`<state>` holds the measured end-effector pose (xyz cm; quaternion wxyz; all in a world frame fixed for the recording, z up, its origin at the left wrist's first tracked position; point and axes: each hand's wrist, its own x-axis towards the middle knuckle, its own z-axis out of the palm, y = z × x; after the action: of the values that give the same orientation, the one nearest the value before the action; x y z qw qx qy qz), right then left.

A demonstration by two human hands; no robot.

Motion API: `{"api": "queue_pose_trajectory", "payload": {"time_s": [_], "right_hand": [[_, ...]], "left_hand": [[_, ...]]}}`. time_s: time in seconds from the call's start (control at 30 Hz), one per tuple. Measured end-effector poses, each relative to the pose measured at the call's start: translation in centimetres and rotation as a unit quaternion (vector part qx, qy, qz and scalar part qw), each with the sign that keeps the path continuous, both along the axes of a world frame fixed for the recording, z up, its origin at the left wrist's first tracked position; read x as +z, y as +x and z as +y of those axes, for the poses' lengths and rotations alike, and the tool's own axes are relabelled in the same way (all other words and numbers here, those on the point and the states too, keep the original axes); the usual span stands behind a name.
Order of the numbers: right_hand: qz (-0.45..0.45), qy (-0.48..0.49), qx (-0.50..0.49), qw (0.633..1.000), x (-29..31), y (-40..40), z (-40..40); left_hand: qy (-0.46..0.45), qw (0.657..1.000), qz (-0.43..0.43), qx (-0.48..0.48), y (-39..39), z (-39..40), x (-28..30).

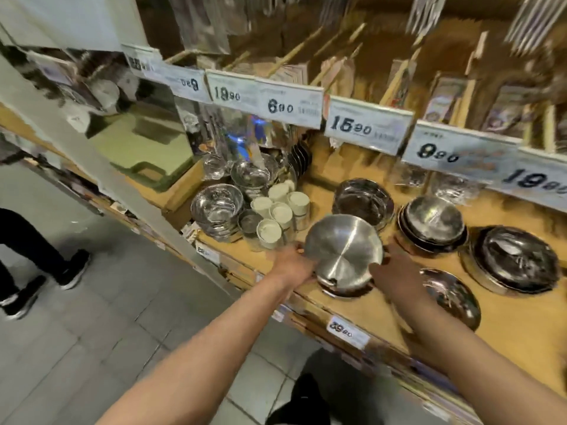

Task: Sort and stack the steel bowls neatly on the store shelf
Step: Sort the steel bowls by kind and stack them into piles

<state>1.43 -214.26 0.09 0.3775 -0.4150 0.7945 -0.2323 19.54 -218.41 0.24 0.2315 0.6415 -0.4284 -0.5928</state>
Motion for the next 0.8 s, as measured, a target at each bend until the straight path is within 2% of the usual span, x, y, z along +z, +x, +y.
{"api": "queue_pose_trajectory", "payload": {"time_s": [0.17, 0.33, 0.47, 0.6, 0.73, 0.8], "right_hand": [[0.08, 0.014, 0.012, 0.997, -0.6, -0.2, 0.4], [0.1, 0.034, 0.035, 0.994, -1.4, 0.0, 0.6], [0.095, 0.04, 0.017, 0.995, -1.6, 0.4, 0.5], [0.078, 0.058, 0.041, 0.994, -1.9, 0.9, 0.8], [0.052, 0.054, 0.019, 0.997, -1.8, 1.4, 1.0], [0.055, 0.049, 0.005, 0.997, -1.6, 1.7, 0.9]], "left_hand": [[-0.005, 0.999, -0.045, -0.024, -0.4, -0.2, -2.1], [0.001, 0.996, -0.074, -0.039, 0.0, -0.5, -2.5], [0.002, 0.995, -0.093, -0.039, 0.2, -1.2, -2.8], [-0.033, 0.984, -0.149, -0.091, 0.3, -2.2, -2.9], [-0.037, 0.98, -0.141, -0.136, 0.9, -2.4, -3.0], [-0.041, 0.969, -0.171, -0.172, 1.1, -2.3, -3.0]]}}
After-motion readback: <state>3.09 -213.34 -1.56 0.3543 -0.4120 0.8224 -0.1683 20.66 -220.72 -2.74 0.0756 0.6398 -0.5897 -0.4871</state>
